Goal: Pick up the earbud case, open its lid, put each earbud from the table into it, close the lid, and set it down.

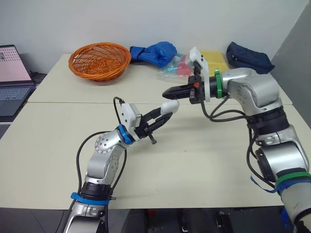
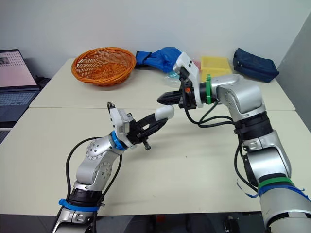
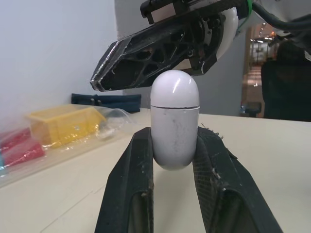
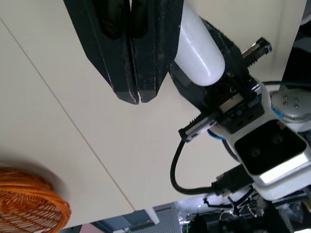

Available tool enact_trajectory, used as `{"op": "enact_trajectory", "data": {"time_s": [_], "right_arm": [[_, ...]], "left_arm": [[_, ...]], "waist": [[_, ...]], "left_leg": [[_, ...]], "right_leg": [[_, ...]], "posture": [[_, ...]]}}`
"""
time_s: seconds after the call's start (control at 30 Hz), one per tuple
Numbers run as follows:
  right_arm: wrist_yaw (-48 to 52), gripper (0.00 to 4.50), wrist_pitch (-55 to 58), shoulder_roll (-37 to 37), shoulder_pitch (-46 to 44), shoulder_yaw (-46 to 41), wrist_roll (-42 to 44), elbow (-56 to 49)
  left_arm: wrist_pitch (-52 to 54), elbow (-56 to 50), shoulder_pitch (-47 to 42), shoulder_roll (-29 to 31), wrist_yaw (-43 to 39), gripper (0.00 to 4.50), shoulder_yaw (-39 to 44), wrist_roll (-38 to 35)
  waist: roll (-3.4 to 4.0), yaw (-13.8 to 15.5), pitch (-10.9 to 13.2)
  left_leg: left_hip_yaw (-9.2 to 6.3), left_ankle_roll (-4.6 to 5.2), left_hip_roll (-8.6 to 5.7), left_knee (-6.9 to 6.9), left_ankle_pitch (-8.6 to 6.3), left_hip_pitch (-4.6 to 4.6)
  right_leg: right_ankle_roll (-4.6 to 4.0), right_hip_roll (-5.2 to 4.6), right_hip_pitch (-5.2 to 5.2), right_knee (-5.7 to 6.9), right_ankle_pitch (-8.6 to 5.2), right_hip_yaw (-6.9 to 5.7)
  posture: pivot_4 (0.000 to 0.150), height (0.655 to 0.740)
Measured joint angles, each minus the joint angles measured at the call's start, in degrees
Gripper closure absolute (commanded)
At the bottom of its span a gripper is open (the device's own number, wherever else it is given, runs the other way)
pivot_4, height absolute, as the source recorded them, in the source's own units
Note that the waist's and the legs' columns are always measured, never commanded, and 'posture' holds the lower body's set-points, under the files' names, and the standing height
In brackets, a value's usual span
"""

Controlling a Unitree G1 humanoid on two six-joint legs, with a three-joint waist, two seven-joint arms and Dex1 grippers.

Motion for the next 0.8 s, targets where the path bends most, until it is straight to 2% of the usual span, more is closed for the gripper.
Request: {"op": "enact_trajectory", "data": {"time_s": [0.13, 0.27, 0.37, 0.47, 0.53, 0.7, 0.73, 0.8], "right_arm": [[0.3, 4.45, 1.2, -1.1, 2.2, -1.3, 1.2, -5.3], [-3.6, 4.45, -1.0, 2.9, 5.9, -4.5, 1.9, -7.2], [-6.6, 3.92, -2.9, 3.9, 8.1, -7.8, 2.3, -8.8], [-6.7, 2.85, -7.7, 0.9, 12.9, -11.6, 3.0, -14.2], [-5.5, 2.05, -15.1, -1.8, 20.9, -12.9, 1.2, -17.9], [-2.6, 0.3, -28.0, -2.7, 30.8, -11.1, -2.8, -17.5], [-2.0, 0.01, -30.2, -2.7, 31.8, -10.7, -3.4, -17.0], [-0.3, 0.01, -36.0, -2.7, 33.7, -10.2, -5.1, -15.8]], "left_arm": [[0.1, 0.3, 0.0, 0.0, 0.7, 3.77, 0.2, 0.0], [0.3, 0.9, -0.3, -0.2, 1.2, 3.77, 0.5, -0.1], [4.0, 0.7, -1.0, 0.0, 2.4, 3.77, 1.3, -2.2], [17.1, -0.4, -1.9, 3.5, 3.6, 3.77, 2.3, -7.8], [29.3, -0.4, -2.3, 6.5, 5.7, 3.77, 4.3, -13.2], [50.4, 1.2, -4.3, 7.3, 12.4, 3.77, 7.7, -22.1], [53.5, 1.7, -4.4, 7.4, 13.4, 3.77, 8.0, -23.2], [60.8, 4.1, -4.8, 5.7, 17.8, 3.77, 11.1, -26.5]], "waist": [[0.0, -0.1, 0.0], [0.0, -0.2, 0.0], [0.0, -0.1, 0.0], [-0.03, 0.2, 0.0], [-0.11, 0.1, -0.1], [-0.09, -0.4, 0.0], [-0.09, -0.5, 0.0], [-0.1, -0.5, 0.0]], "left_leg": [[-0.02, 0.0, 0.01, 0.03, 0.0, 0.02], [-0.03, 0.0, 0.03, 0.07, 0.0, 0.06], [-0.03, 0.0, 0.02, 0.12, 0.0, 0.05], [-0.1, 0.0, -0.03, 0.1, 0.0, 0.03], [-0.19, 0.0, -0.02, 0.11, 0.0, 0.06], [-0.14, 0.0, -0.06, 0.11, 0.0, 0.21], [-0.14, 0.0, -0.06, 0.09, 0.0, 0.28], [-0.15, 0.0, -0.04, 0.1, 0.0, 0.42]], "right_leg": [[0.07, 0.01, 0.0, 0.03, -0.04, 0.02], [0.12, 0.05, 0.0, 0.17, -0.07, 0.03], [0.12, 0.05, 0.0, 0.2, -0.07, 0.01], [0.14, 0.01, 0.09, 0.06, -0.08, -0.03], [0.26, -0.02, 0.22, -0.05, -0.15, -0.11], [0.3, -0.04, 0.15, 0.13, -0.13, -0.03], [0.29, -0.03, 0.15, 0.19, -0.14, 0.01], [0.29, 0.0, 0.23, 0.28, -0.14, -0.01]], "posture": [[0.15, 0.74], [0.15, 0.74], [0.15, 0.74], [0.15, 0.74], [0.15, 0.74], [0.15, 0.74], [0.15, 0.74], [0.15, 0.74]]}}
